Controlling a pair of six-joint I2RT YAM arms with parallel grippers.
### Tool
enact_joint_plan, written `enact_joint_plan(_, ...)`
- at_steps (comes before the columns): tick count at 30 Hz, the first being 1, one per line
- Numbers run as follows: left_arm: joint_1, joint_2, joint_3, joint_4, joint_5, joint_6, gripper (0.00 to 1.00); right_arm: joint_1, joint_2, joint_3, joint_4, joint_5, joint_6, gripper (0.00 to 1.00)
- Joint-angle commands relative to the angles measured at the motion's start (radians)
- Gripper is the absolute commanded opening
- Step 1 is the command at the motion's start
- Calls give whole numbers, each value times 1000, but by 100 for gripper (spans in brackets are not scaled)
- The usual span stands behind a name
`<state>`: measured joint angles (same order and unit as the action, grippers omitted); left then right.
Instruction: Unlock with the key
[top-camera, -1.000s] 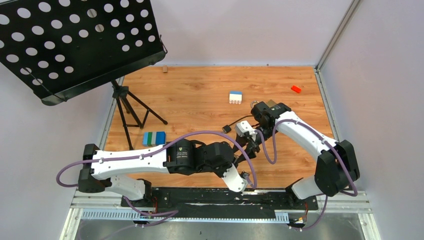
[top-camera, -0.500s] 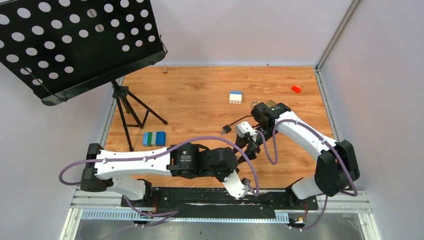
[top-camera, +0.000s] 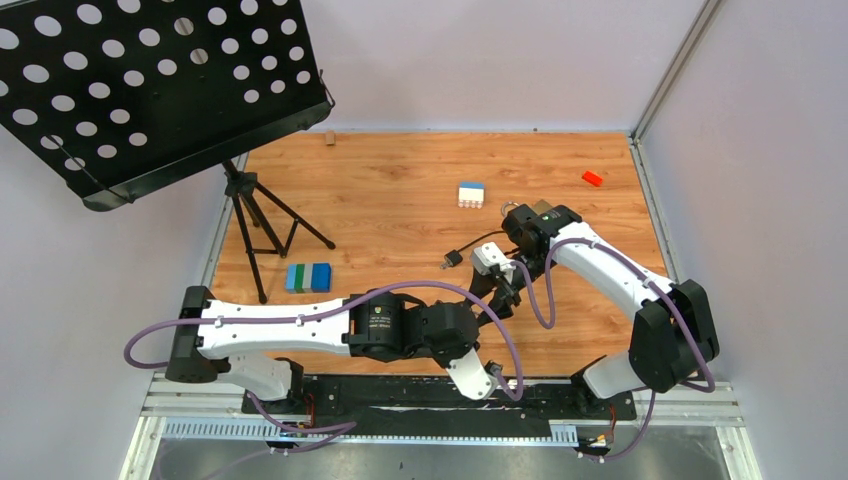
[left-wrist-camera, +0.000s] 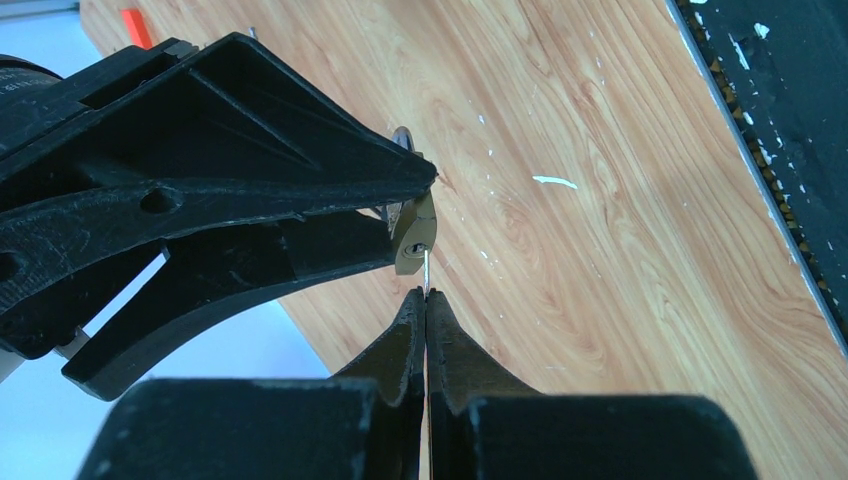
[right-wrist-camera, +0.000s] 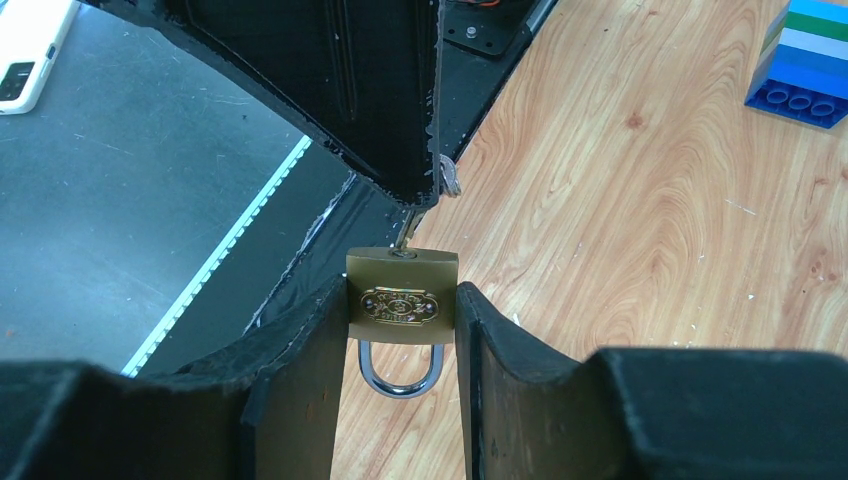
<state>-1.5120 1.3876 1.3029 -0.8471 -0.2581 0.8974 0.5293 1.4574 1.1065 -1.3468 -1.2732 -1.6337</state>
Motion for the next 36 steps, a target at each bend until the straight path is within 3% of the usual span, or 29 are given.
enact_joint_plan(1, -9, -3, 2, 17, -20, 15, 0, 5, 4, 38, -17, -57, -33, 0)
enact_joint_plan(36, -16, 40, -2, 63, -94, 32, 0, 5, 22, 56, -12, -61, 6, 0)
